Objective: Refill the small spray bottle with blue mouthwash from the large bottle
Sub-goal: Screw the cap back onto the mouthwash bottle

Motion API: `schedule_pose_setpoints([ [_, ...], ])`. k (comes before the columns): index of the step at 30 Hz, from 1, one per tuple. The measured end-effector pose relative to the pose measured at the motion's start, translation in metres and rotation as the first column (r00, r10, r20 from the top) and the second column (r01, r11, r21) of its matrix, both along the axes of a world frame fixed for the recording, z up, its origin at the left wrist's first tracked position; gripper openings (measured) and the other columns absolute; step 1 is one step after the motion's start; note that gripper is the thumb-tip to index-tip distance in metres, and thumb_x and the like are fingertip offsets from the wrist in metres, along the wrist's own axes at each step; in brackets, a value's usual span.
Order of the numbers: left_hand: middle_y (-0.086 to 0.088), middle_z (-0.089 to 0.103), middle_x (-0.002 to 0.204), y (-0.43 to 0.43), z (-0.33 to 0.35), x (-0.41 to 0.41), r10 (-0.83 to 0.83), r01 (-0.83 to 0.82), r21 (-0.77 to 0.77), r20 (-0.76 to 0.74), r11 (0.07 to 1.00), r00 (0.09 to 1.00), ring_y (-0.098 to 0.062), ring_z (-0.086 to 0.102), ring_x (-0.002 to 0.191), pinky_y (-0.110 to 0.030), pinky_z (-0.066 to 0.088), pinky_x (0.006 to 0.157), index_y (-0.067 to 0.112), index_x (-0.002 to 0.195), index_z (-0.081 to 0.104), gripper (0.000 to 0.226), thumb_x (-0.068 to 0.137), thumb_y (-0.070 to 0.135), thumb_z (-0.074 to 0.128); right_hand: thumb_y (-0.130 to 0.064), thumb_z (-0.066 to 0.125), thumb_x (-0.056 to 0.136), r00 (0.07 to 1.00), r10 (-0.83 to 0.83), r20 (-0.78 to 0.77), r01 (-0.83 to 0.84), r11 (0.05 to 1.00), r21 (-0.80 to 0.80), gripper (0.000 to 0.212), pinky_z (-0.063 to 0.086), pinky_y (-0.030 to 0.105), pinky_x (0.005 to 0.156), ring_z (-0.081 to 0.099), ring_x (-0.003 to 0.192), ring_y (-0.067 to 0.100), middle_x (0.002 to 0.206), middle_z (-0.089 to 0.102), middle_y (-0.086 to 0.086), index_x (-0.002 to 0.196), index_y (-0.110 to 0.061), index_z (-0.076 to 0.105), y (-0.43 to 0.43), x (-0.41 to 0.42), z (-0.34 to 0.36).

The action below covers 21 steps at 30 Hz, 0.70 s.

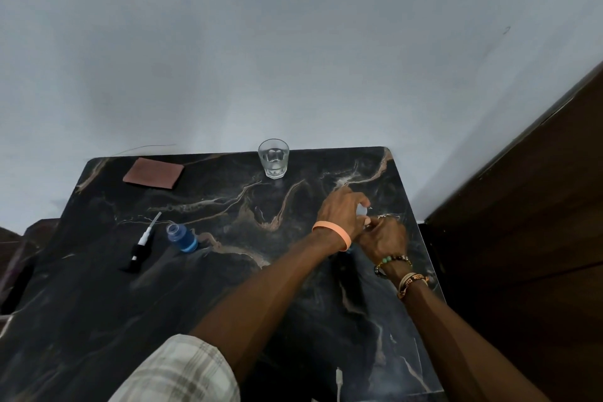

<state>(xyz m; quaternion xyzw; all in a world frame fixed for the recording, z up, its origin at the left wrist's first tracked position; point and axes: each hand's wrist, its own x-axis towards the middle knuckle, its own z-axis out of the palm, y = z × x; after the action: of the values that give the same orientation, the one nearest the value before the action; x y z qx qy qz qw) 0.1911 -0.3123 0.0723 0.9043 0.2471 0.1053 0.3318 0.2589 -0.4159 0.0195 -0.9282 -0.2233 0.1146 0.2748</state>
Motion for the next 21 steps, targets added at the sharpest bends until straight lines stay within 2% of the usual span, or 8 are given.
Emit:
schedule_pose_setpoints([
  [5,-0.007,0.056,0.125,0.000,-0.009,-0.003,-0.046,0.047,-0.036,0.011,0.998,0.999,-0.024,0.051,0.116,-0.035,0.042,0.098,0.017,0.123,0.061,0.041,0.086,0.031,0.069,-0.038,0.071,0.076,1.000,-0.020,0.023,0.020,0.999,-0.031,0.018,0.027,0.011,0.042,0.052,0.050,0.001,0.051,0.051,-0.017,0.073,-0.020,0.071,0.001,-0.001,0.001],
  [7,-0.005,0.050,0.130,0.002,-0.014,-0.008,-0.045,0.046,-0.090,0.015,0.995,0.999,-0.023,0.045,0.122,-0.037,0.039,0.101,0.020,0.131,0.053,0.054,0.083,0.037,0.070,-0.037,0.073,0.074,0.998,0.041,0.053,-0.037,0.996,-0.076,0.017,0.036,0.013,0.050,0.063,0.063,0.013,0.063,0.060,-0.012,0.085,-0.025,0.071,0.001,0.002,0.000],
  [9,-0.003,0.048,0.127,0.002,-0.018,-0.014,-0.049,0.055,-0.094,0.056,0.994,0.997,-0.021,0.045,0.118,-0.037,0.040,0.100,0.020,0.131,0.052,0.059,0.079,0.041,0.072,-0.038,0.075,0.071,0.997,0.076,0.017,-0.073,0.987,-0.141,0.042,0.046,0.022,0.068,0.067,0.087,0.022,0.093,0.069,-0.003,0.109,-0.027,0.064,0.002,0.003,-0.002],
  [11,-0.002,0.048,0.124,0.004,-0.019,-0.023,-0.052,0.062,-0.081,0.126,0.995,0.991,-0.019,0.045,0.115,-0.035,0.042,0.098,0.019,0.129,0.053,0.058,0.079,0.043,0.072,-0.043,0.082,0.064,0.996,0.065,-0.063,-0.075,0.980,-0.183,0.072,0.046,0.028,0.078,0.064,0.099,0.025,0.110,0.066,0.001,0.125,-0.020,0.053,0.003,0.002,0.003],
  [13,-0.003,0.049,0.124,0.010,-0.018,-0.035,-0.023,0.037,-0.057,0.227,0.998,0.974,-0.018,0.046,0.115,-0.032,0.041,0.098,0.017,0.127,0.055,0.054,0.081,0.041,0.071,-0.053,0.084,0.055,0.985,0.144,-0.091,-0.162,0.957,-0.243,0.075,0.052,0.029,0.079,0.065,0.092,0.020,0.103,0.068,0.001,0.116,-0.018,0.060,-0.006,-0.001,0.018],
  [15,-0.002,0.051,0.121,0.023,-0.018,-0.056,0.027,-0.029,0.002,0.339,1.000,0.940,-0.015,0.046,0.113,-0.028,0.039,0.098,0.017,0.125,0.057,0.048,0.084,0.039,0.069,-0.065,0.077,0.057,0.963,0.263,-0.055,-0.265,0.900,-0.345,0.044,0.051,0.027,0.065,0.062,0.072,0.010,0.083,0.070,-0.007,0.080,-0.029,0.069,-0.024,-0.006,0.038],
  [17,0.000,0.052,0.120,0.041,-0.020,-0.085,0.087,-0.121,0.056,0.417,0.991,0.905,-0.011,0.047,0.114,-0.024,0.038,0.099,0.018,0.123,0.059,0.042,0.087,0.040,0.065,-0.071,0.074,0.059,0.947,0.311,-0.084,-0.315,0.840,-0.441,0.040,0.043,0.021,0.050,0.058,0.055,0.001,0.061,0.066,-0.014,0.058,-0.031,0.066,-0.038,-0.017,0.061],
  [21,0.000,0.054,0.119,0.088,-0.030,-0.157,0.311,-0.375,0.031,0.494,0.927,0.812,-0.012,0.051,0.113,-0.031,0.046,0.095,0.018,0.118,0.062,0.033,0.090,0.035,0.064,-0.066,0.076,0.062,0.764,0.493,-0.417,-0.636,0.687,-0.351,0.034,0.045,0.011,0.057,0.062,0.064,-0.008,0.070,0.068,-0.019,0.077,-0.036,0.072,-0.014,-0.067,0.084],
])
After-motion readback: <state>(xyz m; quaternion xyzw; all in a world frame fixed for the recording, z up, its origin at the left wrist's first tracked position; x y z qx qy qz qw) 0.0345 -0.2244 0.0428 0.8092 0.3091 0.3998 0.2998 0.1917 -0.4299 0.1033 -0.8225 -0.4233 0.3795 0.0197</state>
